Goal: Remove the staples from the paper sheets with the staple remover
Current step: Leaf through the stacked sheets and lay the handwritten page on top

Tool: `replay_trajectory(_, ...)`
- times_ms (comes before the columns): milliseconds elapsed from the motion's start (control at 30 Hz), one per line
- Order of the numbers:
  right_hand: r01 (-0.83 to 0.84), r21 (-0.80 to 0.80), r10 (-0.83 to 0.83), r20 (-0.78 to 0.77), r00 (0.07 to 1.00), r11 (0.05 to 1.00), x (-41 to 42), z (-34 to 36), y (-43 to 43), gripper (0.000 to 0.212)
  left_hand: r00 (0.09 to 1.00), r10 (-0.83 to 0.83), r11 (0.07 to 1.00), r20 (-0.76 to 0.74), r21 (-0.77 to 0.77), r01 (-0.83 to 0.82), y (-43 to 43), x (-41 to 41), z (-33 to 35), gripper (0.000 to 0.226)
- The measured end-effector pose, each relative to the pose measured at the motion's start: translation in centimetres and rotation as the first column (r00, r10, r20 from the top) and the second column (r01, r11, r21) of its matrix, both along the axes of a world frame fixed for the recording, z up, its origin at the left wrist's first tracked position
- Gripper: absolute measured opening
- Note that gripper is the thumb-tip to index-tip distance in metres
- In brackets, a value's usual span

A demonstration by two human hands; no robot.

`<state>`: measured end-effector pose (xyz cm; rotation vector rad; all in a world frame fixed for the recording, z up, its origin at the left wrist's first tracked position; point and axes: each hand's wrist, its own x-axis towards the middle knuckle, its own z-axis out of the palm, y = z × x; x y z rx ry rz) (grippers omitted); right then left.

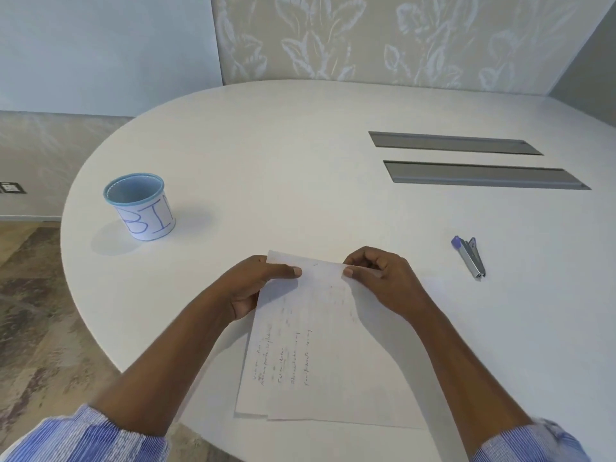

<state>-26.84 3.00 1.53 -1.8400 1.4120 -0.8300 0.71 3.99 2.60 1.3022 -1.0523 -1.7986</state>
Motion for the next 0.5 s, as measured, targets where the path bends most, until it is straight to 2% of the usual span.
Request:
replay_trajectory(67,-0.007,-0.015,0.007,0.035,0.999,1.0,0.1,-0.2,0.3,0.008,1.0,0.003,1.0,-0.027,0.02,-0.003,-0.2,0.0,-0.2,0.022)
replay_trajectory(100,-0.011,-0.021,0.012,0.049,0.999,1.0,0.1,-0.4,0.4,0.005,0.999,0.0,1.0,-0.037,0.028,0.001,-0.3,0.0,-0.3,0.021)
replay_trajectory(233,-0.01,-0.051,0.014,0.073,0.997,0.999,0.0,-0.7,0.8,0.006,0.998,-0.033,0.998,-0.046,0.059,0.035,-1.0,-0.1,-0.3,0.035)
replay_trajectory(333,0.001,-0.046,0.004,0.124,0.992,0.999,-0.1,-1.0,1.1,0.008,0.998,-0.067,0.996,0.003,0.054,0.067,-1.4,-0.2,-0.2,0.008)
replay_trajectory(500,-0.01,-0.082,0.02,0.117,0.993,0.997,-0.3,-0.9,0.7,0.009,0.986,-0.046,0.999,0.161,-0.008,0.048,-1.1,-1.3,0.2,0.004)
